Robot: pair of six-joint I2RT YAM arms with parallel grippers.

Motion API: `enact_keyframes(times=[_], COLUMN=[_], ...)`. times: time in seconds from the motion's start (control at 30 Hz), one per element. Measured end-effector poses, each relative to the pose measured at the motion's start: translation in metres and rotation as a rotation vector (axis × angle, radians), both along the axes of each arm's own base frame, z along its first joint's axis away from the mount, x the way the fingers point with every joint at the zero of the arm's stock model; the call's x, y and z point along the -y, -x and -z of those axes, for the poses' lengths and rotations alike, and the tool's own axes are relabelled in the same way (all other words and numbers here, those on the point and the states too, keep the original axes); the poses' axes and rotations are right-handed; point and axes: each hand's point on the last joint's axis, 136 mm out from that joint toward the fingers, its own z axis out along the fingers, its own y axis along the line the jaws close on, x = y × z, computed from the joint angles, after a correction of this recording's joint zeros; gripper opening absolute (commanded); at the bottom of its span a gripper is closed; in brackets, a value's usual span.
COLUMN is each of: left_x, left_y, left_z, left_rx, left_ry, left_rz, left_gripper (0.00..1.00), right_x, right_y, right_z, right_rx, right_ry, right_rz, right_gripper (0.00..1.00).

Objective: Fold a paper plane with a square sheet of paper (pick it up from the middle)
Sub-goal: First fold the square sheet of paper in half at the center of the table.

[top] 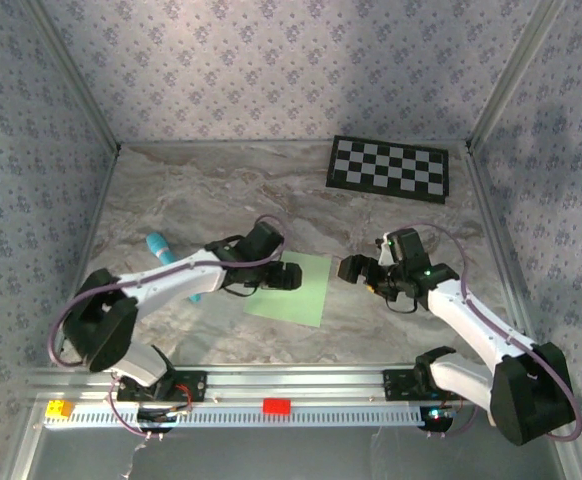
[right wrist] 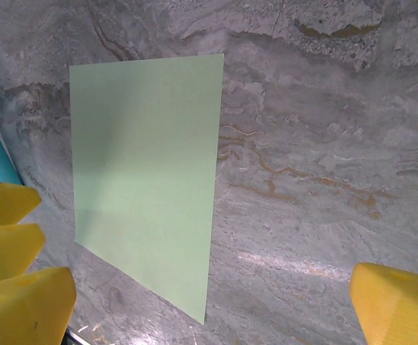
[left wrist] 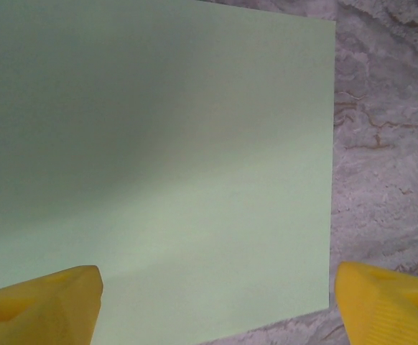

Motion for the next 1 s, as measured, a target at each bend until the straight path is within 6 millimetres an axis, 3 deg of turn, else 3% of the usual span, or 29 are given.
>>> enact_keyframes(times=[0.13,0.43,0.73,1.0], left_x=[0.011,0.014,0.015,0.010], left_y=[-0.013,-0.027,-0.029,-0.027], left_z=[0.012,0.031,0.023,0.020], left_rx=[-0.037,-0.108,-0.105,-0.112], left_ry=[-0.094,-0.261,-0.270,-0.301], left_rz=[-0.004,0.007,0.015,0.036], left_gripper=[0.82,0.82,0.83,0.83], right_x=[0.000,0.001,0.013,-0.004], right_y=[0.000,0.004,0.017,0.007], right_z=[0.000,0.004,0.020,-0.003], right_rx=[-0.004,-0.022,-0.193,-0.245], right_ry=[0.001,0.021,0.065,0.092], right_rz=[0.007,0.018,0.172,0.154], right_gripper=[1.00,1.00,1.00,1.00])
